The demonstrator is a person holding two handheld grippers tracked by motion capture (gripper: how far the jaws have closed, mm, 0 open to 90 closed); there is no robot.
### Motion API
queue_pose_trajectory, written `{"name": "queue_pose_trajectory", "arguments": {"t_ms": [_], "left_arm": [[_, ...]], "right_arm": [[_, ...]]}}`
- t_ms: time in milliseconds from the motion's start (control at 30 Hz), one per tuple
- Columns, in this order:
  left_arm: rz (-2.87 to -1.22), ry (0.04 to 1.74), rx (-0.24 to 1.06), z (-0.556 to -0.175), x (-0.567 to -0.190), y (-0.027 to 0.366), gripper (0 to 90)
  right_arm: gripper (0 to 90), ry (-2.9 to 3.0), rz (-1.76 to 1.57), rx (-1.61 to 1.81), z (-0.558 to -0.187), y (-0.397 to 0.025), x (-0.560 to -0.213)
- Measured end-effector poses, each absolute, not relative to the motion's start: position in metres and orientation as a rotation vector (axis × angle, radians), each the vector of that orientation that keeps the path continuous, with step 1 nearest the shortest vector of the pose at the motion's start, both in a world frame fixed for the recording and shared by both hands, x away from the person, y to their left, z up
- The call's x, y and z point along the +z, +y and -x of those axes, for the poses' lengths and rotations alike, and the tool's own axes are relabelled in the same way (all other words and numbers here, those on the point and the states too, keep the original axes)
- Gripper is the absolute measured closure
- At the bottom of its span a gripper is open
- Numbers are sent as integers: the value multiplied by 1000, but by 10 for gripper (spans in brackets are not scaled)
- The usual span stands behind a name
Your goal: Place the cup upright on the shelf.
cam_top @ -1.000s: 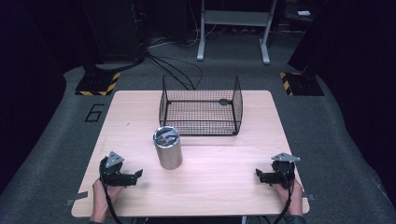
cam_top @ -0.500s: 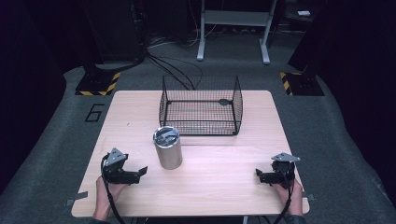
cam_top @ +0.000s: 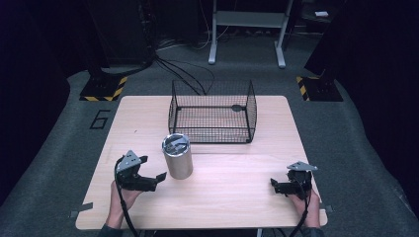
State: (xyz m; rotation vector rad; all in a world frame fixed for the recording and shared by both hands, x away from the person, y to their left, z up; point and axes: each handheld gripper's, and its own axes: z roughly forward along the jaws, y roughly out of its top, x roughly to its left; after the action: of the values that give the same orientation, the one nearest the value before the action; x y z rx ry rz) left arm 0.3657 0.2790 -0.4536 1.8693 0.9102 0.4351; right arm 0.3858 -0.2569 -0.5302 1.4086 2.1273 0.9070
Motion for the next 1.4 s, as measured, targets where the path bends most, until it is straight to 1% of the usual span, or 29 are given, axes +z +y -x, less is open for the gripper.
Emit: {"name": "queue_pose_trajectory", "arguments": {"t_ms": [600, 1067, 1400], "left_arm": [[-1843, 826, 457, -388, -439, 259, 0], [-1852, 776, 452, -400, -436, 246, 0], [-1857, 776, 449, -406, -438, 237, 0]], "right_arm": [[0, 2123, -1410, 909, -386, -257, -530], [0, 2120, -1409, 911, -386, -257, -530], [0, 2121, -1409, 911, -386, -257, -530]]}}
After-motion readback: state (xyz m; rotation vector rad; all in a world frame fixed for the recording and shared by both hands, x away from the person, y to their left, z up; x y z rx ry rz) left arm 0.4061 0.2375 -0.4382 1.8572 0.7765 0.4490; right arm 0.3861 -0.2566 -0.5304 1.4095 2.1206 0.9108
